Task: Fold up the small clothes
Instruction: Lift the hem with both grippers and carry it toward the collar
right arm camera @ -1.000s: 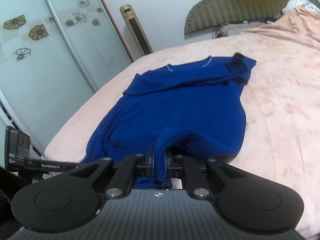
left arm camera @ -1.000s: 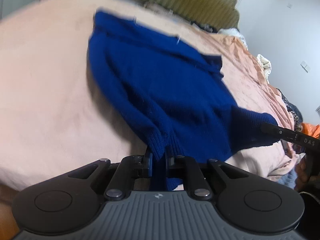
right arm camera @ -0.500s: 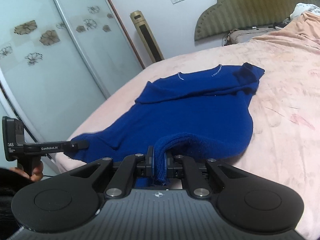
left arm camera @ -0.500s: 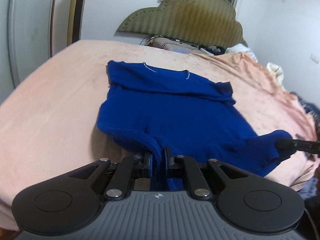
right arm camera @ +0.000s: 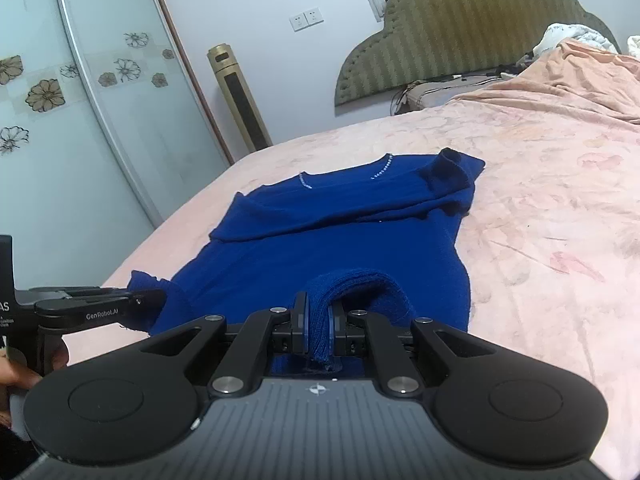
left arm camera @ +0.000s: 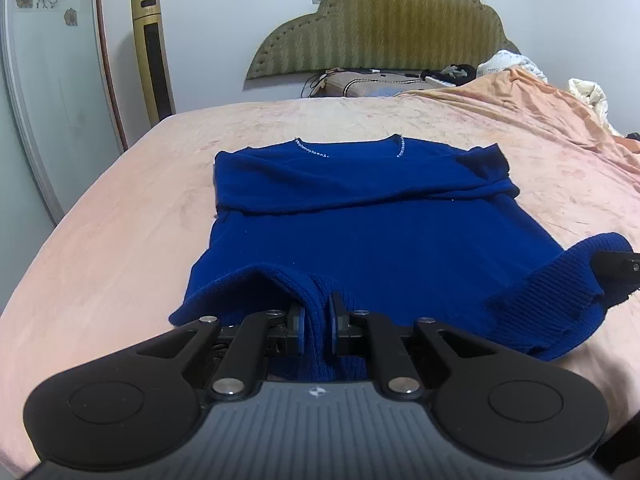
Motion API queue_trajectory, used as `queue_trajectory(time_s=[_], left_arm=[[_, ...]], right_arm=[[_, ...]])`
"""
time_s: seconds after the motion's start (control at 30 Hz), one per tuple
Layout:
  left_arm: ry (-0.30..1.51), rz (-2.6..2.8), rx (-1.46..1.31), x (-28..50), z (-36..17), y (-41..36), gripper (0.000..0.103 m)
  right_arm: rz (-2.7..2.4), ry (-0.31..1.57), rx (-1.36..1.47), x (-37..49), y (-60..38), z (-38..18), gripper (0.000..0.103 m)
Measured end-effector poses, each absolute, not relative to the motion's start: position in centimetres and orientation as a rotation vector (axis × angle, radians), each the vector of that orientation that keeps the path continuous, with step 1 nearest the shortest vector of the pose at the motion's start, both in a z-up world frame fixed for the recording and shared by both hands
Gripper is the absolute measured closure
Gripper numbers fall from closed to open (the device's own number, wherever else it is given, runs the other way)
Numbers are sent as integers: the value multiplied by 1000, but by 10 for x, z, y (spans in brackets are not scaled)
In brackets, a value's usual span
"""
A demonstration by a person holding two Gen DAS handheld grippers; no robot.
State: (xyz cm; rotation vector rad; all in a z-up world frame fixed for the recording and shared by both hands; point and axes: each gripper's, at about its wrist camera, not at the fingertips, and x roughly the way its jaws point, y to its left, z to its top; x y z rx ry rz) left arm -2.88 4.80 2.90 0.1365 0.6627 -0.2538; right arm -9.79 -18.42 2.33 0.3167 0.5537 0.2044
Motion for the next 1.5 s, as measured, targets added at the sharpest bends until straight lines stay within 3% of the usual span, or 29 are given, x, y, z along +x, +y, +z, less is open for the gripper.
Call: queue_trajectory(time_s=[1.5], left_arm=[[632, -179, 208, 22, 40, 14, 92]], right_arm=[[143, 475, 265, -57, -188, 30, 91]])
